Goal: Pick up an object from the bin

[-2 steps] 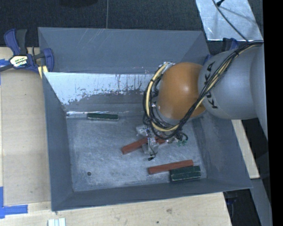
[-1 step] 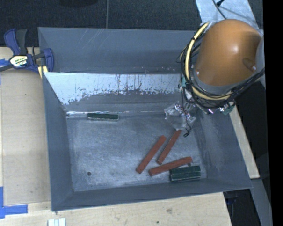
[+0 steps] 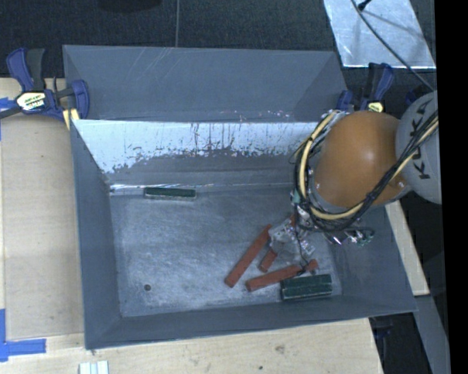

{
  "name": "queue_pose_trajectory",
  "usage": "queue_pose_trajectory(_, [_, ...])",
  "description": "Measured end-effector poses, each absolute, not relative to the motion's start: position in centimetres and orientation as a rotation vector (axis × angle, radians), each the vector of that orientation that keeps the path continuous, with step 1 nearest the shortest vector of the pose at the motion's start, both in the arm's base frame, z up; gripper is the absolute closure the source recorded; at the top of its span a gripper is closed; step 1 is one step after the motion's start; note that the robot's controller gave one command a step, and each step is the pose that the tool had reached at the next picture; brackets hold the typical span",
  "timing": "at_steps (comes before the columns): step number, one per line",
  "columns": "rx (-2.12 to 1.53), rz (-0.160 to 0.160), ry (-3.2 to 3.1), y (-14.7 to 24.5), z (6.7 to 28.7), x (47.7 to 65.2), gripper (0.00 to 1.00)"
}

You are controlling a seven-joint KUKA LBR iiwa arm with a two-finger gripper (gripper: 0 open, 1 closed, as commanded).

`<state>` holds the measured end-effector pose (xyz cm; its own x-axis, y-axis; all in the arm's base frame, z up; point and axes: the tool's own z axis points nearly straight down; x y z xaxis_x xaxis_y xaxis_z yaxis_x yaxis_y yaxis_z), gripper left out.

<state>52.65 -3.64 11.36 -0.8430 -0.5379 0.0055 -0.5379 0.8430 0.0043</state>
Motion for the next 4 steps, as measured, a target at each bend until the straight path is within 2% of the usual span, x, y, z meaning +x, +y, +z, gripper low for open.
queue_pose_trajectory(1, [0.881,0.000,-3.018,-3.6,11.8,53.0,0.00])
queue_pose_trajectory(2, [1.292,-0.001,-2.867,-1.4,6.9,56.7,0.00])
queue_pose_trajectory(3, [1.286,0.000,-2.871,-1.5,7.0,56.7,1.00])
queue_pose_trajectory(4, [1.565,0.004,-2.734,3.7,23.5,53.8,1.00])
